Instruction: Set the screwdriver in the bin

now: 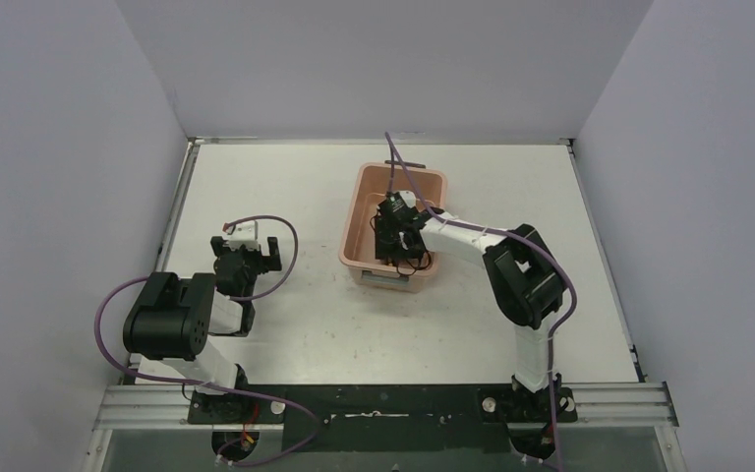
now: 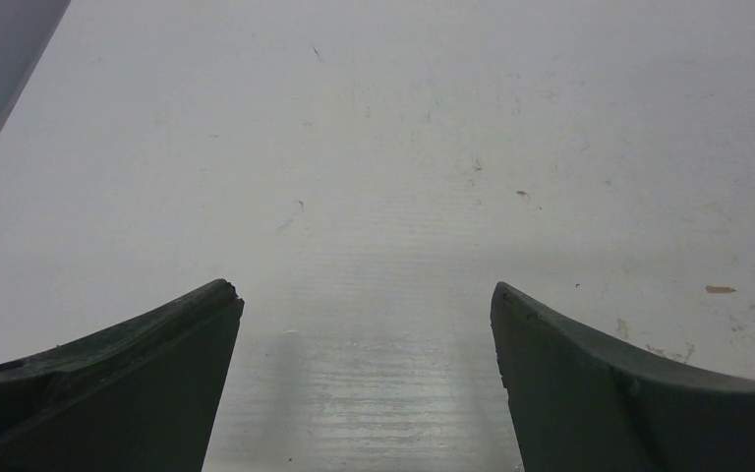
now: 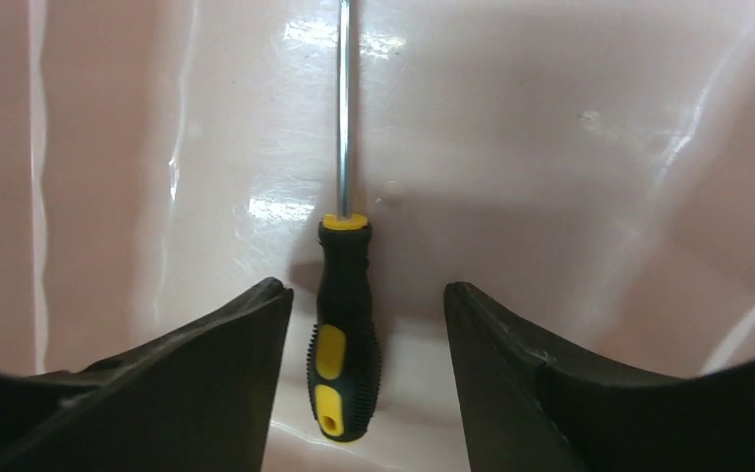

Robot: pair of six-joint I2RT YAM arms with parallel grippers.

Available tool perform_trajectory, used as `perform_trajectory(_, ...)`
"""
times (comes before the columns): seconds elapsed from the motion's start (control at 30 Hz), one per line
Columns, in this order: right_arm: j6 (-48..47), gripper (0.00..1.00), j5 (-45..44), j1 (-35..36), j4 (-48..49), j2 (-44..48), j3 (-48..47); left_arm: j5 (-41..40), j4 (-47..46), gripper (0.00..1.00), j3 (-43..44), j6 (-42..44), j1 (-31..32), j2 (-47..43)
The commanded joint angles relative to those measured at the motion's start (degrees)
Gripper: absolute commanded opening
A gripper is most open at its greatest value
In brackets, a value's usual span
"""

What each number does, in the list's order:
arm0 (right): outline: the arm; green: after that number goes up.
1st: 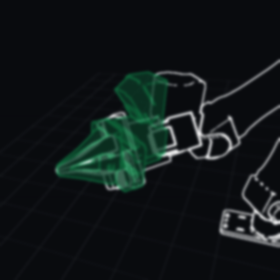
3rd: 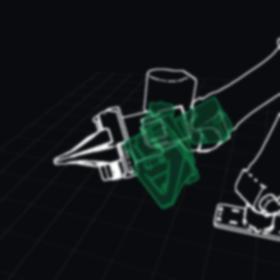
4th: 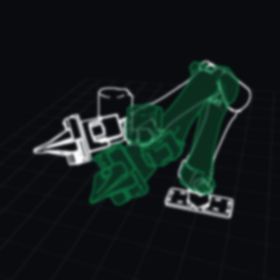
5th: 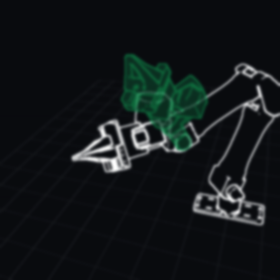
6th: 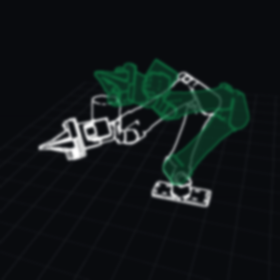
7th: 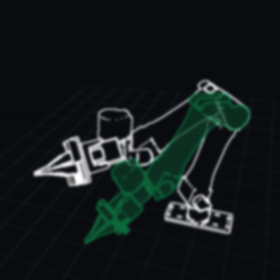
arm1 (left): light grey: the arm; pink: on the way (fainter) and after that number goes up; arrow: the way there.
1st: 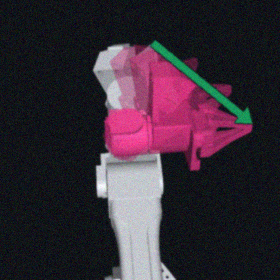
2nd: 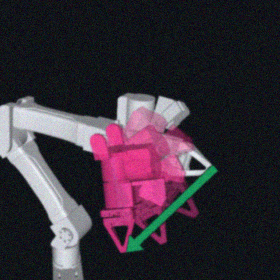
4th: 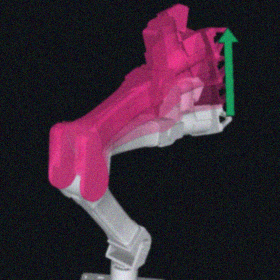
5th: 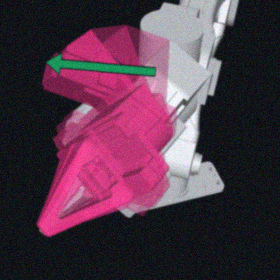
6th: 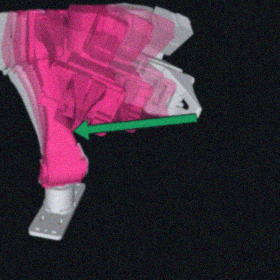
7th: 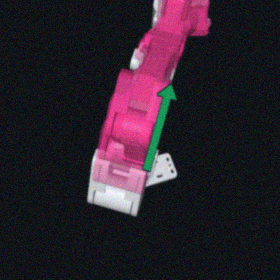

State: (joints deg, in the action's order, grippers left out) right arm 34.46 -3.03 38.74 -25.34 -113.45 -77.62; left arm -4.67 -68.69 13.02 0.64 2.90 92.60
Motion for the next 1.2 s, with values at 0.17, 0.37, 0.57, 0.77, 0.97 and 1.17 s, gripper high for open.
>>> perform_trajectory(0.17, -1.3, 0.83, -7.0, 1.7, -4.4, 9.4, -5.8, 0.2, -1.9, 0.97, 1.0, -0.4, -0.2, -0.2)
perform_trajectory(0.37, -4.1, 1.00, -8.7, 1.8, -5.1, 15.8, -7.5, 0.2, -1.8, 0.97, 1.1, -0.4, -0.2, -0.2)
perform_trajectory(0.57, -8.3, 1.00, -12.5, 1.3, -0.5, 25.8, -1.9, 0.3, -1.9, 0.97, 1.0, -0.3, -0.2, -0.2)
perform_trajectory(0.77, -10.4, 1.00, -14.3, -5.9, 7.2, 36.7, 10.7, 0.2, -1.9, 0.97, 1.1, -0.3, -0.2, -0.2)
perform_trajectory(0.97, -14.6, 1.00, -17.9, -12.6, 19.6, 46.7, 27.7, 0.3, -1.8, 0.97, 1.1, -0.3, -0.2, -0.2)
perform_trajectory(1.17, -15.3, 1.00, -14.6, -18.8, 32.7, 52.6, 43.9, 0.2, -1.9, 0.97, 1.0, -0.4, -0.2, -0.2)
